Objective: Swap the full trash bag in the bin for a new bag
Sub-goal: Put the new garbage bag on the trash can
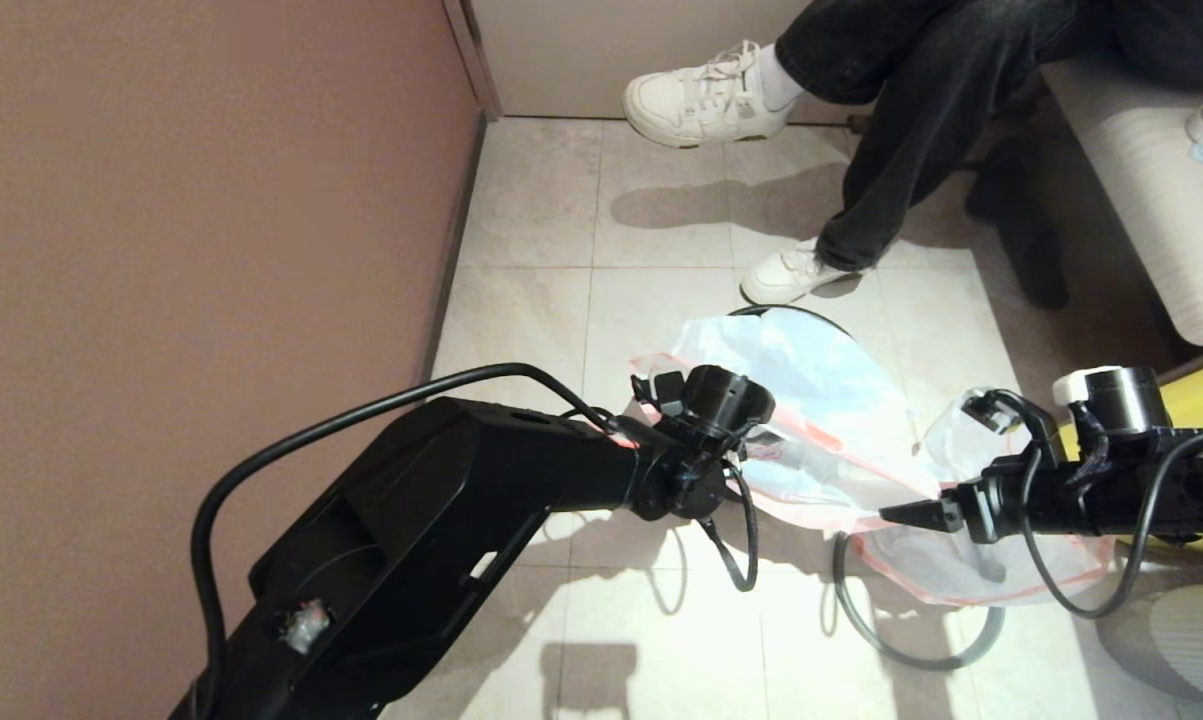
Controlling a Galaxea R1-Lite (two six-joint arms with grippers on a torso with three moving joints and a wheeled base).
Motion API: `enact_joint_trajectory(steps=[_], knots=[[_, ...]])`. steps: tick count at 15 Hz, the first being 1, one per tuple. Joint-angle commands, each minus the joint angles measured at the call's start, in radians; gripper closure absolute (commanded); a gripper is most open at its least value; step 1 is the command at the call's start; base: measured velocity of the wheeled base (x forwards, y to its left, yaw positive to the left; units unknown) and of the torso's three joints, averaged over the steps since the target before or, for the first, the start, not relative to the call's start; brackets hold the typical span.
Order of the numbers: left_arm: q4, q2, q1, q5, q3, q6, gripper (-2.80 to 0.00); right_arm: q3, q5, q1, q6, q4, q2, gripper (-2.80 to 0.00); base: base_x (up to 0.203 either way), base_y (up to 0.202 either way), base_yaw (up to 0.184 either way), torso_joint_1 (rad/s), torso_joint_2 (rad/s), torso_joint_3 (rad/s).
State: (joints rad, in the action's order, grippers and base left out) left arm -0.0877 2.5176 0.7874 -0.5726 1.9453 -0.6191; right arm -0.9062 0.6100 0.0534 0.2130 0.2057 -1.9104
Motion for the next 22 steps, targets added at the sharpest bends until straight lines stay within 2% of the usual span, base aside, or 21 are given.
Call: enact_joint_trajectory(steps=[1,4,5,11,13,17,19,22], knots=[[0.000,0.003,-0.004,-0.003,0.000,-0.004,-2.80,0.000,0.004,0.000,0.002,0.001,0.002,-2.80,0.000,0.000,0.000,0.000,0.00,0.000],[-0.003,-0.001,-0.007,-0.003,0.000,0.000,-2.80,0.001,0.004,0.000,0.002,0.001,0.002,-2.80,0.000,0.000,0.000,0.000,0.00,0.000],[0.000,-0.002,-0.006,-0.003,0.000,0.010,0.00,0.001,0.004,0.000,0.002,0.001,0.002,-2.80,0.000,0.000,0.000,0.000,0.00,0.000],[0.011,0.013,-0.001,0.003,0.001,0.023,0.00,0.004,0.005,0.000,0.002,0.001,0.007,-2.80,0.000,0.000,0.000,0.000,0.00,0.000],[0.048,0.027,0.002,0.004,0.001,0.027,0.00,0.013,0.008,-0.010,0.008,0.001,0.017,-2.80,0.000,0.000,0.000,0.000,0.00,0.000],[0.055,0.024,0.006,0.002,0.001,0.036,0.00,0.048,0.058,-0.040,0.040,-0.001,0.050,-2.80,0.000,0.000,0.000,0.000,0.00,0.000],[0.055,0.024,0.001,-0.006,0.001,0.044,0.00,0.061,0.056,-0.037,0.083,-0.003,0.048,-2.80,0.000,0.000,0.000,0.000,0.00,0.000],[0.057,0.015,-0.022,-0.066,0.001,0.055,0.00,0.059,0.053,-0.037,0.081,0.001,0.039,-2.80,0.000,0.000,0.000,0.000,0.00,0.000]])
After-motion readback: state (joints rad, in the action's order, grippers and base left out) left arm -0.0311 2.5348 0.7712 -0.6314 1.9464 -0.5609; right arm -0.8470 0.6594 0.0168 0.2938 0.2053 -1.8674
